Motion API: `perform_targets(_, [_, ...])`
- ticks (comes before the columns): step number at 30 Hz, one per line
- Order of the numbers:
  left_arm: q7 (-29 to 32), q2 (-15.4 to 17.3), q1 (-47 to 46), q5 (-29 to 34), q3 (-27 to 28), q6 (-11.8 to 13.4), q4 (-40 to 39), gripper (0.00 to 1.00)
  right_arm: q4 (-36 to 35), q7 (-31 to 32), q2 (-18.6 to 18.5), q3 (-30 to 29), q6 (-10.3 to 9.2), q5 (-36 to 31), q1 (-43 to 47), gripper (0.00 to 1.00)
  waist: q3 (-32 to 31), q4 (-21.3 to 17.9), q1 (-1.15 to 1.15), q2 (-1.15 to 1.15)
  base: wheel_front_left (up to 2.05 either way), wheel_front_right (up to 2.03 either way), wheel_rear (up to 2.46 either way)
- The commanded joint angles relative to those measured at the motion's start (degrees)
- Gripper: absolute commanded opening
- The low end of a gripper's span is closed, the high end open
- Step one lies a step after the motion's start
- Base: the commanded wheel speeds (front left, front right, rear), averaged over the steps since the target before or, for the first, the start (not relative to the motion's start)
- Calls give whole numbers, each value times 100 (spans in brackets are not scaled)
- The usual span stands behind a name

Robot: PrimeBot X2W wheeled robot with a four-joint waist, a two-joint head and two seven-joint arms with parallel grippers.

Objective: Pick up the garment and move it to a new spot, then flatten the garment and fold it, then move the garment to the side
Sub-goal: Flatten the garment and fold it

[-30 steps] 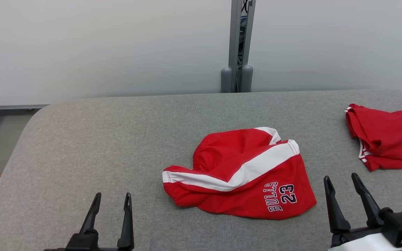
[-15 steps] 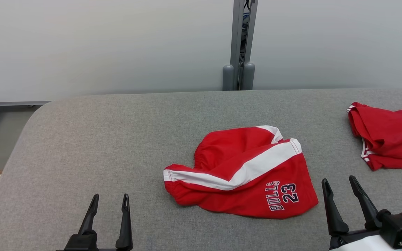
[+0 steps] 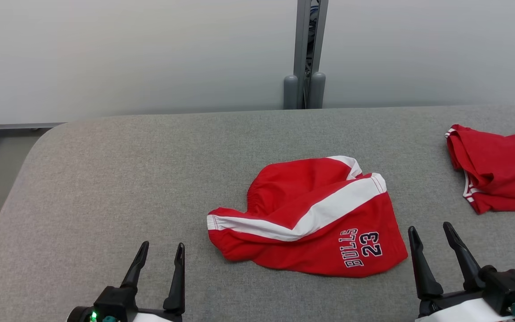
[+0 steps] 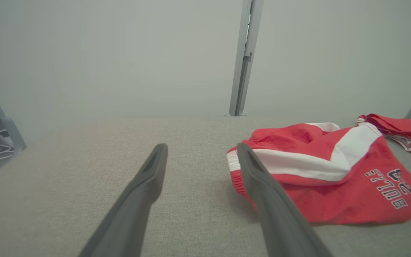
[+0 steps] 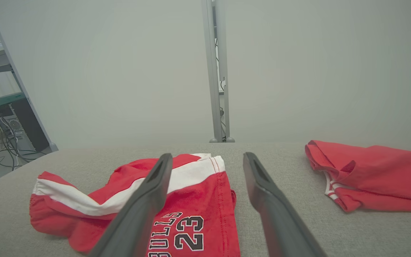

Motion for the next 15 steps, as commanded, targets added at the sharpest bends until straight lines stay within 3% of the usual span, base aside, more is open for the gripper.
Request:
perform_targets(1, [-23, 19, -226, -318, -73, -183, 222, 100, 0, 1, -32, 26, -2, -22, -61, 100, 37, -27, 0, 0, 0, 0, 0])
perform_targets(7, [394, 17, -850, -1017, -299, -600, 797, 100, -56, 1, -32, 59, -2, -93, -174, 100, 224, -65, 0, 0, 0, 0, 0])
perform_targets(10, [860, 16, -1229, -1830, -464, -822, 1072, 100, -81, 1, -32, 80, -2, -157, -251, 100, 343, -91, 0, 0, 0, 0, 0])
perform_targets(15, [1292, 28, -1664, -2421, -623, -954, 1355, 100, -124, 1, -32, 73, -2, -209, -344, 100, 527, -143, 0, 0, 0, 0, 0])
